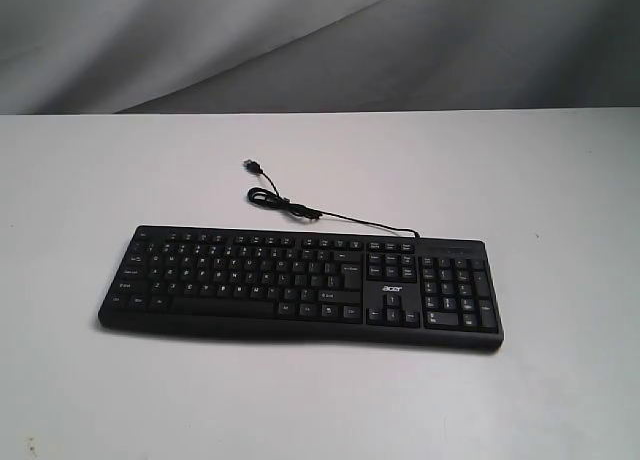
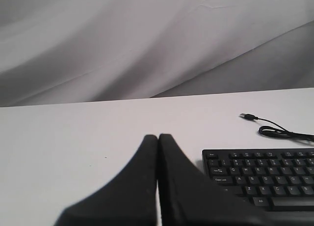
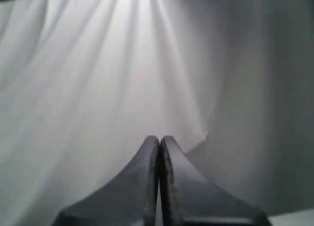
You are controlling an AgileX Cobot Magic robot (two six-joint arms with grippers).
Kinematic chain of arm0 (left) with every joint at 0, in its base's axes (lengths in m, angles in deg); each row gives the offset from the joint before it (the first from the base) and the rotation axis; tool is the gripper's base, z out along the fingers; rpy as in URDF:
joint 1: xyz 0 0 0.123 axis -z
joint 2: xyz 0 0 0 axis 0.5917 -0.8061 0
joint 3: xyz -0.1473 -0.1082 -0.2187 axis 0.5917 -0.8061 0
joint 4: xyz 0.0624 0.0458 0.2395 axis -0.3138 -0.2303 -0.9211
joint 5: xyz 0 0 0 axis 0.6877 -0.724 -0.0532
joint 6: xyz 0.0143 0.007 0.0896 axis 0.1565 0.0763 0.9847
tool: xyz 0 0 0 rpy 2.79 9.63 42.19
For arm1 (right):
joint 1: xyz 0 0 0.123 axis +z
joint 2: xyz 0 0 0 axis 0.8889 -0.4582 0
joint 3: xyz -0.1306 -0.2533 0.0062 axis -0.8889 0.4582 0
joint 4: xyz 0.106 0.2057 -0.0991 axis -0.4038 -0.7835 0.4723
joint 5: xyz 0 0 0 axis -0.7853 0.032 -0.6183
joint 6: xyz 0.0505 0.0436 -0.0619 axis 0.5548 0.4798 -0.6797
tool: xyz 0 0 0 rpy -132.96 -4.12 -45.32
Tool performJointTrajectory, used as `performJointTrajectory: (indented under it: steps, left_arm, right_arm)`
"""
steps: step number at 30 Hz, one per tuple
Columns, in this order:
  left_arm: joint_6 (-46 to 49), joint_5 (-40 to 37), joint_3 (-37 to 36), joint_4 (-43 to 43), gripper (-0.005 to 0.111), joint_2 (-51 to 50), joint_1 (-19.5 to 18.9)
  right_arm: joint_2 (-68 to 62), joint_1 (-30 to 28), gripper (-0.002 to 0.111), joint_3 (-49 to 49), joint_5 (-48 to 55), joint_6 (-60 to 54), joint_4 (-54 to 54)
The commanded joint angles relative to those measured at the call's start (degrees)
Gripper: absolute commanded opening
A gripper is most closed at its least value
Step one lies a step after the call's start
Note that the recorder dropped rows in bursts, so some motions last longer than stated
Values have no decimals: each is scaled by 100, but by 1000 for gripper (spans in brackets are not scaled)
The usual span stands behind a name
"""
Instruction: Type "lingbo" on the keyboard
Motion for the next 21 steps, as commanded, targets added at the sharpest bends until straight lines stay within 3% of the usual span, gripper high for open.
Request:
performJointTrajectory:
  steps: [1, 4, 7, 11, 15, 21]
  left_arm:
    - [-12, 35, -28, -1, 1, 28, 31]
    - [-12, 35, -28, -1, 1, 28, 31]
    - [-12, 35, -28, -1, 1, 28, 31]
    - [-12, 35, -28, -1, 1, 28, 31]
    - [-12, 35, -28, -1, 1, 28, 31]
    - [-12, 35, -28, -1, 1, 28, 31]
  right_arm:
    - [-1983, -45, 0, -992, 464, 862, 1134]
    - [-3479, 6, 0, -1816, 491, 1344, 2073]
    - [-5051, 350, 0, -2789, 1345, 1698, 2898]
    - [-6779, 1190, 0, -4050, 2640, 857, 3020]
    - [-8014, 2070, 0, -4838, 2799, -937, 2300]
    - [-9153, 3081, 0, -6020, 3160, -3944, -420]
